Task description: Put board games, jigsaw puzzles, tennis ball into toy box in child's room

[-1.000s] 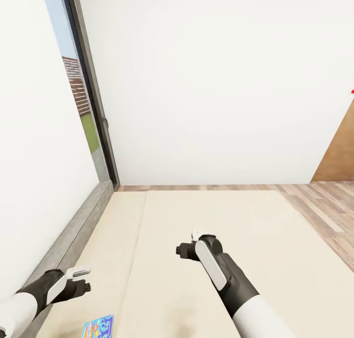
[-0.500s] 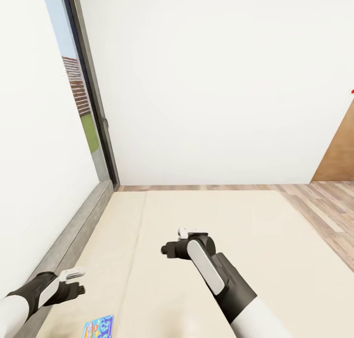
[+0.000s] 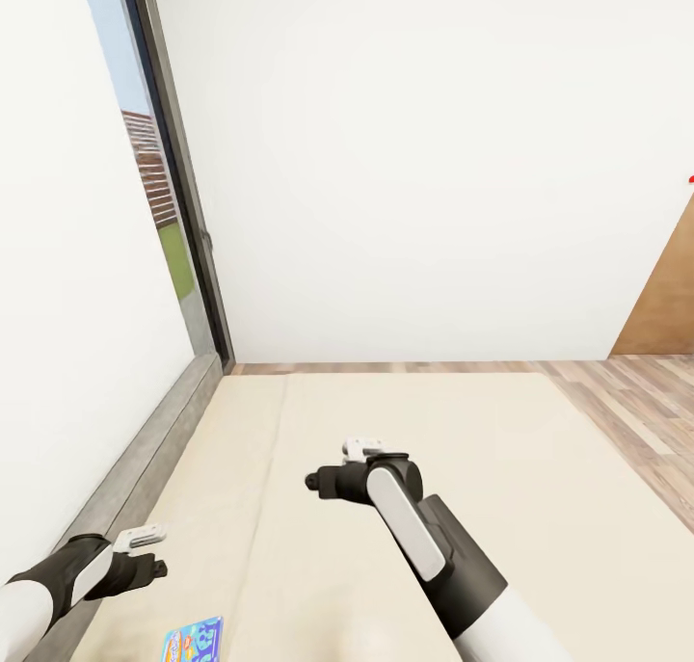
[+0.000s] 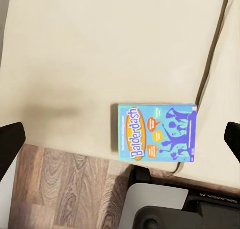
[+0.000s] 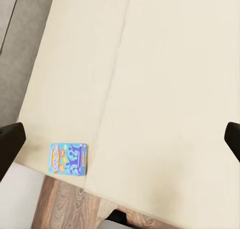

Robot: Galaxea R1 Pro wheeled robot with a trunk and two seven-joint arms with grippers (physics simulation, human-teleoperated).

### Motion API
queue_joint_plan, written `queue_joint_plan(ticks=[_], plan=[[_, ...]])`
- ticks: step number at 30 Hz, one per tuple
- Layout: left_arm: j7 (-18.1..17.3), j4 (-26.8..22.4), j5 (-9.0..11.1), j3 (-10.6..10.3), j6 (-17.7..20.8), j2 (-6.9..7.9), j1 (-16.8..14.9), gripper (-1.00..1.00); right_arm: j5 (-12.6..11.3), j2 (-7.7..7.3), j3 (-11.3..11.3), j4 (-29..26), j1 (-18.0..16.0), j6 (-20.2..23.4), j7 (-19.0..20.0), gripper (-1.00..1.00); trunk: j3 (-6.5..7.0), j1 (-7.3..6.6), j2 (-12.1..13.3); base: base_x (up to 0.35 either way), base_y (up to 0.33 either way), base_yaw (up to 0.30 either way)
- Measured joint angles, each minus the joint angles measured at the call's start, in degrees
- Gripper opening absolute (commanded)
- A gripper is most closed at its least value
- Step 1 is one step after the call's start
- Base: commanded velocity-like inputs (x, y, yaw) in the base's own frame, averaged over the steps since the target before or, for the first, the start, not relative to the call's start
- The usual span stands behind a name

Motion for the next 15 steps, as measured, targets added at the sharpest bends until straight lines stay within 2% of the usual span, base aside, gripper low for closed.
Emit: queue_joint_plan(ticks=[9,15], plan=[[-0.1,0.0,0.0,0.0,0.0,0.00,0.0,1.00,0.0,0.00,0.0,-2.9,-0.2,0.0,0.1,1.00,0.00,0.00,0.0,0.000,0.000,0.000],[-0.6,0.0,-0.1,-0.3,-0.8,-0.01,0.4,1.00,0.0,0.00,0.0,-3.9,-0.2,0.1,0.4,1.00,-0.90,1.10,-2.0,0.000,0.000,0.000]])
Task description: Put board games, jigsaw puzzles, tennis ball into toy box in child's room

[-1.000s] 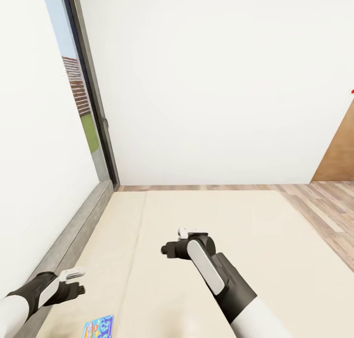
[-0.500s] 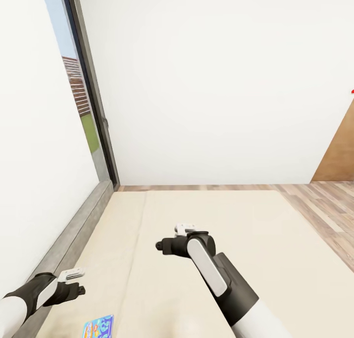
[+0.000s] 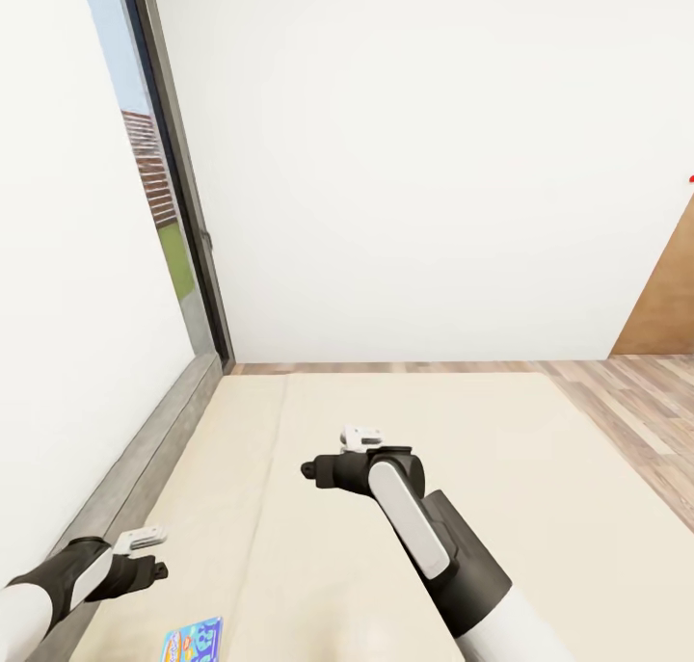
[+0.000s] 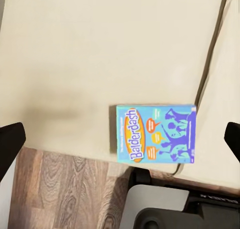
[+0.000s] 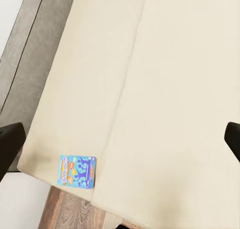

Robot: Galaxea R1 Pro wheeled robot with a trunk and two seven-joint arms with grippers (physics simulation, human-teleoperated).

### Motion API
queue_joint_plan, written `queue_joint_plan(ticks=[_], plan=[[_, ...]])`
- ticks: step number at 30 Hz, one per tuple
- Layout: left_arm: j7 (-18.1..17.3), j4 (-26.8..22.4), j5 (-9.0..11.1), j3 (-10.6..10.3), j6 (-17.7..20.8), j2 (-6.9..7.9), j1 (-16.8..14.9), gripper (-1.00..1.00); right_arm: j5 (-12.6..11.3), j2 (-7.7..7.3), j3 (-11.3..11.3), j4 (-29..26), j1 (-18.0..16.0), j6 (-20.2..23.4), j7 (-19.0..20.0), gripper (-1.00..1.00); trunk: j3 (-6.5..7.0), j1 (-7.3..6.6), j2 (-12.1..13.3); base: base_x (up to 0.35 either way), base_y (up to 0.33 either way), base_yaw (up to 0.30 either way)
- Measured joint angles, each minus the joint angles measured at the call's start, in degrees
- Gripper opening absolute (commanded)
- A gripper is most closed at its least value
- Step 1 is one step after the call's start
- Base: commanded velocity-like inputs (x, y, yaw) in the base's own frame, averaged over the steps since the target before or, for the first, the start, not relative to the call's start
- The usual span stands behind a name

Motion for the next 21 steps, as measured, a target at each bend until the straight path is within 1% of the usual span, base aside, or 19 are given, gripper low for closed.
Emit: queue_joint_plan(ticks=[2,4,6,10,13,19,21], plan=[[-0.3,0.0,0.0,-0.2,-0.9,-0.01,0.2,1.00,-0.1,0.00,0.0,-0.4,0.0,0.1,0.0,1.00,0.00,0.00,0.0,0.000,0.000,0.000],[-0.9,0.1,-0.1,-0.4,-2.7,-0.01,0.7,1.00,-0.7,0.00,0.1,-2.6,0.0,0.2,0.2,1.00,0.00,0.00,0.0,0.000,0.000,0.000],[-1.2,0.1,-0.1,-0.5,-3.5,0.00,1.1,1.00,-1.5,0.00,0.1,-5.1,0.3,0.2,0.7,1.00,0.00,0.00,0.0,0.000,0.000,0.000],[-1.5,0.1,-0.2,-0.6,-4.3,0.01,1.9,1.00,-2.6,-0.01,0.2,-8.8,2.7,0.4,3.1,1.00,0.00,0.00,0.0,0.000,0.000,0.000],[-1.6,0.1,-0.1,-0.6,-4.4,0.01,2.4,1.00,-2.9,-0.01,0.2,-9.6,3.6,0.2,4.4,1.00,0.00,0.00,0.0,0.000,0.000,0.000],[-1.7,0.1,-0.2,-0.7,-4.4,-0.10,2.8,1.00,-2.9,-0.01,-0.1,-10.0,4.1,0.1,5.2,1.00,-1.08,1.32,-2.4,0.000,0.000,0.000],[-1.7,0.1,-0.1,-0.7,-4.3,-0.06,2.9,1.00,-3.0,-0.01,-0.1,-10.1,4.2,0.1,5.3,1.00,-1.09,1.32,-2.4,0.000,0.000,0.000]])
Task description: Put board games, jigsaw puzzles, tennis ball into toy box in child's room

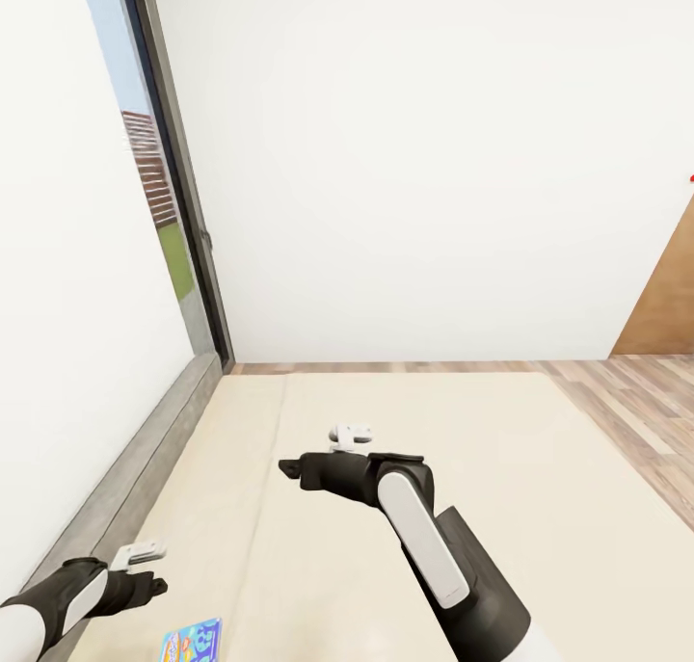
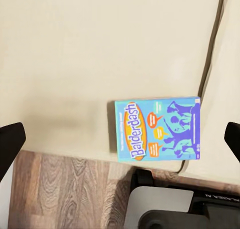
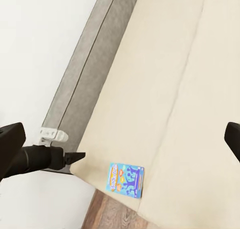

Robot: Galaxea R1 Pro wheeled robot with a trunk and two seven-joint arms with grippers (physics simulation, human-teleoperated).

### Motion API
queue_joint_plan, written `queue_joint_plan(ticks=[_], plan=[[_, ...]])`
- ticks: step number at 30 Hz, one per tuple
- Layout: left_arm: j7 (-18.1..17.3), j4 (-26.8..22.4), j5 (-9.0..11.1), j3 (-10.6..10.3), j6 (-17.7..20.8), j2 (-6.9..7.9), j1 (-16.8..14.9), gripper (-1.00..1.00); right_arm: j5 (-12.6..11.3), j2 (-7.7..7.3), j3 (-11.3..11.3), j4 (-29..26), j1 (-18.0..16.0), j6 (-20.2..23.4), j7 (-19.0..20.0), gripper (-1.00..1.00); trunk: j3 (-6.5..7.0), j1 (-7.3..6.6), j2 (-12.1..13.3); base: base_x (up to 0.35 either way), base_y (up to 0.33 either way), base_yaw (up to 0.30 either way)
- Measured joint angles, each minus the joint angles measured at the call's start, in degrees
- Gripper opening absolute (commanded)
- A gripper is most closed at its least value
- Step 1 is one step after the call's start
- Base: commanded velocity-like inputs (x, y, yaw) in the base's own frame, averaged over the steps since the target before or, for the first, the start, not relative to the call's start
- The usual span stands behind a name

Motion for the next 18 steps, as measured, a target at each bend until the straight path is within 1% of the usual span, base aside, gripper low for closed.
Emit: queue_joint_plan(ticks=[18], plan=[[0.0,0.0,0.1,0.0,0.2,-0.02,0.0,1.00,-0.1,0.00,0.1,0.0,0.0,-0.1,0.0,1.00,0.00,0.00,0.0,0.000,0.000,0.000]])
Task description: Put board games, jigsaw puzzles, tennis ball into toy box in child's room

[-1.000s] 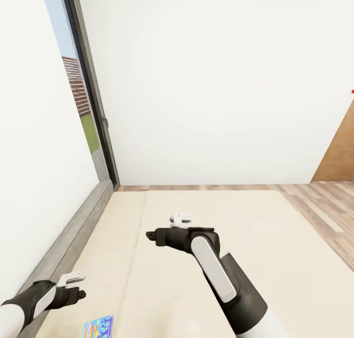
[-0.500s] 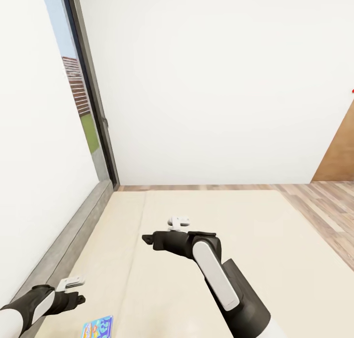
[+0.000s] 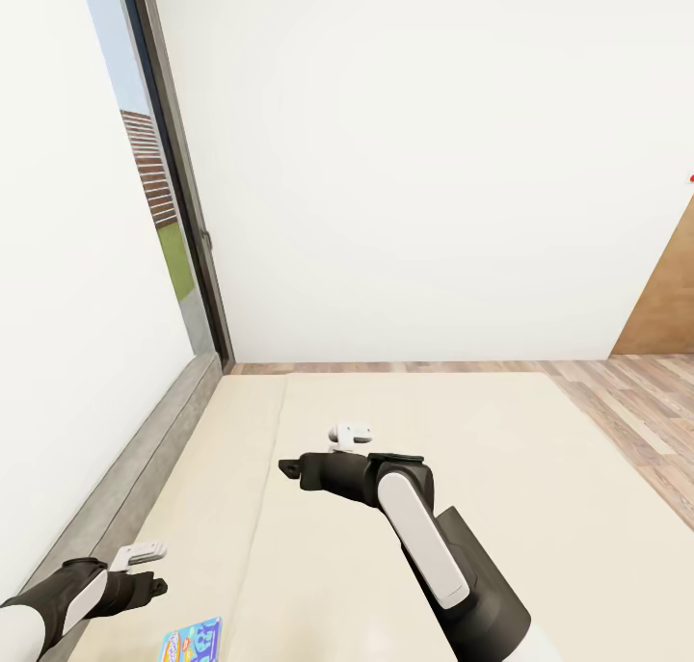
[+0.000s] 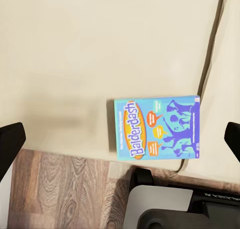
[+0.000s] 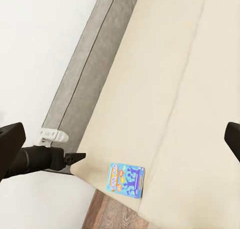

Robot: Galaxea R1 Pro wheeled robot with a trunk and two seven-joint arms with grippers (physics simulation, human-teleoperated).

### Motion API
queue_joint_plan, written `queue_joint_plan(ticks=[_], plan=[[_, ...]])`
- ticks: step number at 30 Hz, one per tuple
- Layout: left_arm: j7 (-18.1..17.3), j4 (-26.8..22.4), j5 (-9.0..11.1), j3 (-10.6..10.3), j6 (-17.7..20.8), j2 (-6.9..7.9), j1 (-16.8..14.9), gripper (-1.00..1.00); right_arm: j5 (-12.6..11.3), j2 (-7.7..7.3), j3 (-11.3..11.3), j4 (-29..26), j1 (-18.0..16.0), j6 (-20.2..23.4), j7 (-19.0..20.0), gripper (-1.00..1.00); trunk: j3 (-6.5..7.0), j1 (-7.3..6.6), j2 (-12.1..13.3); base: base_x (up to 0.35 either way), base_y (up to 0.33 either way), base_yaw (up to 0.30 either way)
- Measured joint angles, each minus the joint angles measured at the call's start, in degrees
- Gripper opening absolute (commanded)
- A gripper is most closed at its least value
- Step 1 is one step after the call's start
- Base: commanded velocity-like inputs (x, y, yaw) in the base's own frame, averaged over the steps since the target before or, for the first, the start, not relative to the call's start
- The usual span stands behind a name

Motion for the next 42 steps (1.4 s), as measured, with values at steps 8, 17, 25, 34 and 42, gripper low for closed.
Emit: queue_joint_plan(ticks=[8,17,25,34,42], plan=[[-0.2,0.0,0.0,0.0,0.0,-0.01,0.0,1.00,0.0,0.00,0.1,0.1,0.0,0.0,0.0,1.00,0.00,0.01,0.0,-0.027,0.025,0.000],[-0.6,0.0,0.0,0.1,0.1,0.06,0.0,1.00,0.0,0.00,0.1,0.1,0.0,0.0,0.0,1.00,0.00,0.00,0.0,-0.095,0.086,0.000],[-1.2,0.0,0.0,0.1,0.1,0.09,0.0,1.00,0.0,-0.01,0.1,0.1,0.0,0.0,0.0,1.00,0.00,0.00,0.0,-0.009,0.096,0.000],[-1.3,0.0,0.0,0.0,0.0,0.09,0.0,1.00,-0.1,0.00,0.1,0.1,0.0,0.0,0.0,1.00,0.00,0.00,0.0,0.011,0.097,0.000],[-1.4,0.0,0.0,0.0,0.0,0.09,0.0,1.00,-0.1,0.00,0.1,0.1,0.0,0.0,0.0,1.00,0.00,0.00,0.0,0.055,0.155,0.000]])
